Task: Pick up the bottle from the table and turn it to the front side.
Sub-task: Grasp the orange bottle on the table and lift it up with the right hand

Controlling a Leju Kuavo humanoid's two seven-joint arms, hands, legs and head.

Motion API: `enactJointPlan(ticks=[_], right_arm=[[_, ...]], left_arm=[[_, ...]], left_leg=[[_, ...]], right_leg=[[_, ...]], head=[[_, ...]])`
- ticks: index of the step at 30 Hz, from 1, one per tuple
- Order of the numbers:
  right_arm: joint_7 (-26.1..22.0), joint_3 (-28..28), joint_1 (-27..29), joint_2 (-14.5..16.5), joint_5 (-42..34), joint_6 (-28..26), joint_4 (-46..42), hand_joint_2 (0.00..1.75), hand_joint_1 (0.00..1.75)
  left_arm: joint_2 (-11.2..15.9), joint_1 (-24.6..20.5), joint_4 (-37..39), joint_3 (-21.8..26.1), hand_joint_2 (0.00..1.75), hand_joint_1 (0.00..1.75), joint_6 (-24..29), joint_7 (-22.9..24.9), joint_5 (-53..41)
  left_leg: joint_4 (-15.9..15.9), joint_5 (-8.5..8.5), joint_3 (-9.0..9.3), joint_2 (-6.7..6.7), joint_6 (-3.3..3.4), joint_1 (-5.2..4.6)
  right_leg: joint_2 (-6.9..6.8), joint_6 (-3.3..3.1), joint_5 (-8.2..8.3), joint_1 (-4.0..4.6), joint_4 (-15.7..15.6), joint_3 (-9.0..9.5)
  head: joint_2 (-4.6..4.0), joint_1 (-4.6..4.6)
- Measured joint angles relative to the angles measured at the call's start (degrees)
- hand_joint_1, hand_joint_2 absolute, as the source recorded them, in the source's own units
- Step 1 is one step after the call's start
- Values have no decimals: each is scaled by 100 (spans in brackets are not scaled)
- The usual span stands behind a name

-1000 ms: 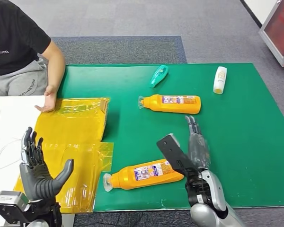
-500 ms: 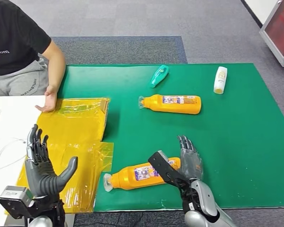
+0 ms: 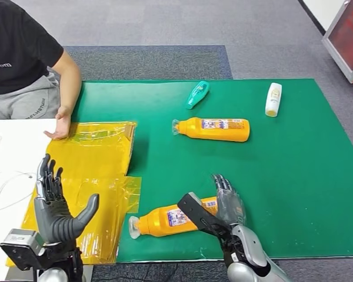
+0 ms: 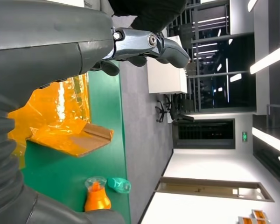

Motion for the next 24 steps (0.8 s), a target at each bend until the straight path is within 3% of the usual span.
enactJointPlan(ticks=[8,16,24], right_arm=[[-105,58,-91,-286,105,646,-232,175,0],[-7,181,-630,-875,385,1279,-236,175,0],[-7,330,-1004,-964,415,1388,-235,175,0]], left_arm=[[-61,-28,10,16,175,0,-206,26,-80],[-136,-158,96,42,175,0,-444,52,-164],[-198,-243,192,95,175,0,-519,52,-150]], left_leg=[[0,3,2,-1,2,0],[0,10,-1,-1,12,-9],[0,11,-5,-2,11,-9]], right_leg=[[-1,3,3,0,0,6],[-1,16,13,-12,0,7],[-1,16,11,-10,1,4]], head=[[0,-1],[0,1],[0,0]])
